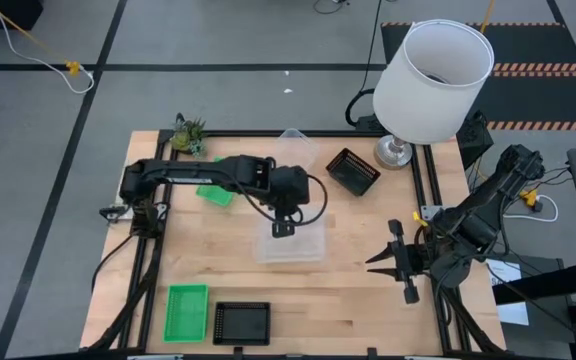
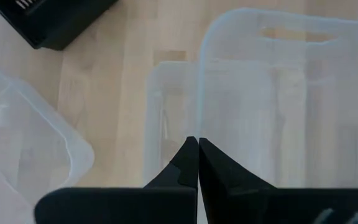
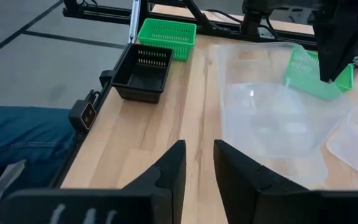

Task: Stack baskets by color
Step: Stack the bottom transparent bin on the middle transparent bin

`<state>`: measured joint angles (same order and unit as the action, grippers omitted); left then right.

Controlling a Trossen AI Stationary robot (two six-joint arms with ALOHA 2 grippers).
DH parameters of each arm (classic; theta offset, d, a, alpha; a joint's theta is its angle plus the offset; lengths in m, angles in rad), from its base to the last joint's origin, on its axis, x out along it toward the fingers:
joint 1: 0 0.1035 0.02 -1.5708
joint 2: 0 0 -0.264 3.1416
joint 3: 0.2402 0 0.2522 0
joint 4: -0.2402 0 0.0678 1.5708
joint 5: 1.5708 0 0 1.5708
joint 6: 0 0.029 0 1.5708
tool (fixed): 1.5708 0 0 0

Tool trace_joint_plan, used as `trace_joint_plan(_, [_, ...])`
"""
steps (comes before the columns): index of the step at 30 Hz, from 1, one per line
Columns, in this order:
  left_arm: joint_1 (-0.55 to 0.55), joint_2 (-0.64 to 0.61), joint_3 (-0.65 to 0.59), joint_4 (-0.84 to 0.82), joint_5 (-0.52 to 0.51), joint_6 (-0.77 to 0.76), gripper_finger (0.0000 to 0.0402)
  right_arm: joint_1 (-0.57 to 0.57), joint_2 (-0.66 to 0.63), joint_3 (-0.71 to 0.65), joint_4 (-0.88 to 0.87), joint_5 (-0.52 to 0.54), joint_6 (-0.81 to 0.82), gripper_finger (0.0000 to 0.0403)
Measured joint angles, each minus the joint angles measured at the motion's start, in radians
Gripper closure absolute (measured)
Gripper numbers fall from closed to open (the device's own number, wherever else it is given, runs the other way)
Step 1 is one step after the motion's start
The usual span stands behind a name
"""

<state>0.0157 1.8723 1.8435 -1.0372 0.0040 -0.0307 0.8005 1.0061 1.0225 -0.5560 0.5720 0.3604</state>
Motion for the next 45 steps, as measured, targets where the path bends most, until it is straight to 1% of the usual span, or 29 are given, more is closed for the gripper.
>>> trace_joint_plan(7, [0.032, 0.031, 0.000, -0.001, 0.006, 0.005, 0.0401, 0.000, 0.000, 0.000, 0.001, 0.000, 0.001, 0.0325])
trace_joint_plan(10, [0.043, 0.030, 0.000, -0.001, 0.060, -0.031, 0.0401, 0.000, 0.000, 0.000, 0.000, 0.000, 0.001, 0.0325])
trace_joint_plan(12, [0.045, 0.019, 0.000, -0.008, 0.068, -0.043, 0.0401, 0.000, 0.000, 0.000, 0.000, 0.000, -0.005, 0.0325])
trace_joint_plan(19, [0.044, 0.000, 0.030, -0.006, 0.064, -0.021, 0.0401, 0.000, 0.000, 0.000, -0.001, 0.000, -0.006, 0.0325])
trace_joint_plan(23, [0.044, 0.000, 0.045, -0.006, 0.019, 0.019, 0.0401, 0.000, 0.000, 0.000, 0.002, 0.000, -0.006, 0.0325])
trace_joint_plan(26, [0.046, 0.000, 0.045, -0.009, 0.012, 0.034, 0.0401, 0.000, 0.000, 0.000, 0.002, 0.000, -0.006, 0.0325])
trace_joint_plan(36, [0.059, 0.023, 0.044, -0.023, 0.003, 0.057, 0.0401, 0.000, 0.000, 0.000, 0.002, 0.000, -0.006, 0.0325])
trace_joint_plan(45, [0.058, 0.071, 0.039, -0.021, 0.004, 0.081, 0.0401, 0.000, 0.000, 0.000, 0.003, -0.001, -0.006, 0.0325])
